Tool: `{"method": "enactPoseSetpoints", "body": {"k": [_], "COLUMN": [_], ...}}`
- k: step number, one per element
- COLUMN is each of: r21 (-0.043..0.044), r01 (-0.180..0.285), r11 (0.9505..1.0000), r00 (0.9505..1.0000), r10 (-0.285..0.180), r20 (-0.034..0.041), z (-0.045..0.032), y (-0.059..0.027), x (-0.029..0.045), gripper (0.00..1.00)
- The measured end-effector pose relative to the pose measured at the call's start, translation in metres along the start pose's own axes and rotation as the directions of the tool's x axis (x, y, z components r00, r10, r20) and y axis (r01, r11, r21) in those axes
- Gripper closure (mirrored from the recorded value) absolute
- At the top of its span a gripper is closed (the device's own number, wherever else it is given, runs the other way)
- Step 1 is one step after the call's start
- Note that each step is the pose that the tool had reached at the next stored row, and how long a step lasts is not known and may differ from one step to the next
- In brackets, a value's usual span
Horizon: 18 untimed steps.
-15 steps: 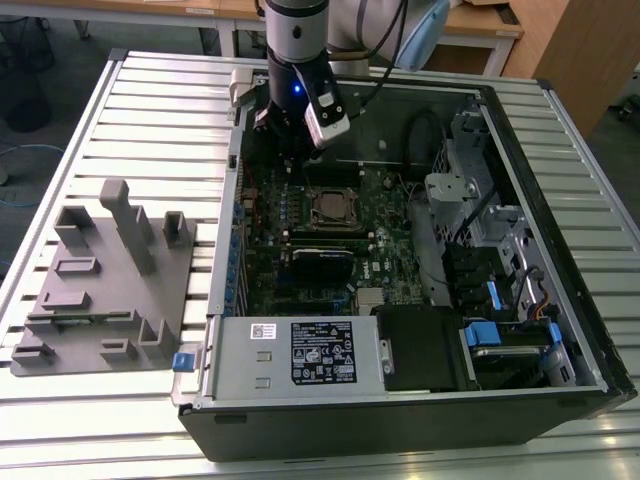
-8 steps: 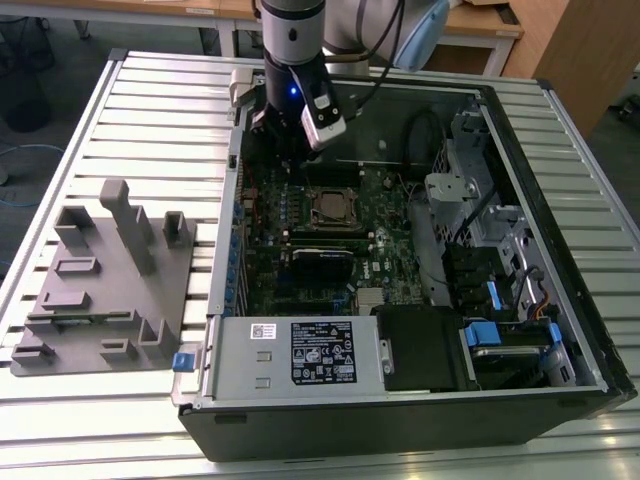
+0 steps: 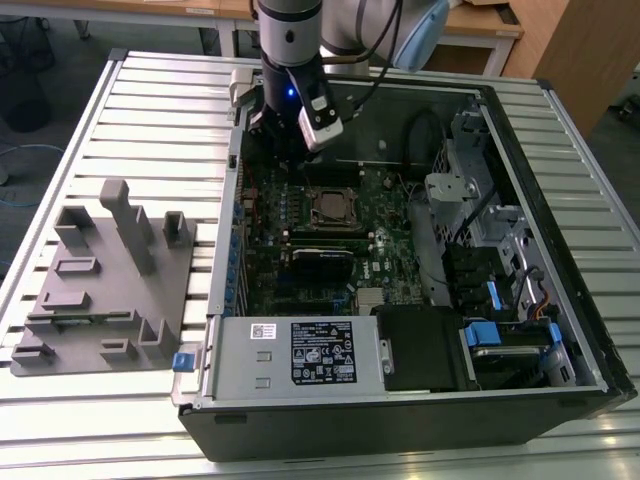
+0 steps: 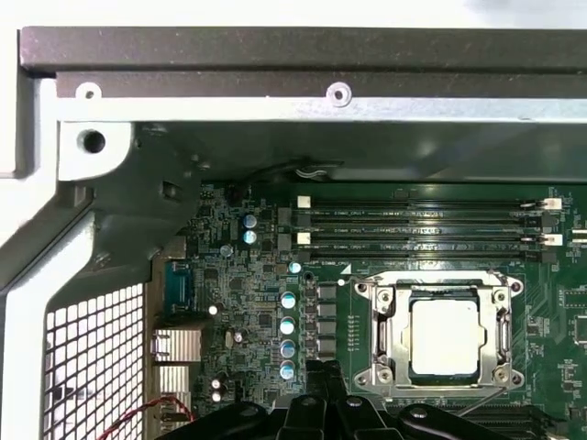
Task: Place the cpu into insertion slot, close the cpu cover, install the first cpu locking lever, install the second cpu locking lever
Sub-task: 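Install the first cpu locking lever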
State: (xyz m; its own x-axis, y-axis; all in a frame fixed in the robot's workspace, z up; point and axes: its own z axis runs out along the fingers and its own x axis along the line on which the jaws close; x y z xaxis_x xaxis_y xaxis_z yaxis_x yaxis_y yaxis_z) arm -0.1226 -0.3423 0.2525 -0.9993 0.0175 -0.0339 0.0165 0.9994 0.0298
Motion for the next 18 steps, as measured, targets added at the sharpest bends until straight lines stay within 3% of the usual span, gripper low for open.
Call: {"method": "enactPoseSetpoints", "body": {"k": [18], "r21": [0.0000], "r01": [-0.002], "r11": [1.0000], "r00": [1.0000], "r10": [0.002], "r20": [0.0001], "z": [0.0023], "y": [0.0021], "x": [0.0047], "gripper": [0.90]}}
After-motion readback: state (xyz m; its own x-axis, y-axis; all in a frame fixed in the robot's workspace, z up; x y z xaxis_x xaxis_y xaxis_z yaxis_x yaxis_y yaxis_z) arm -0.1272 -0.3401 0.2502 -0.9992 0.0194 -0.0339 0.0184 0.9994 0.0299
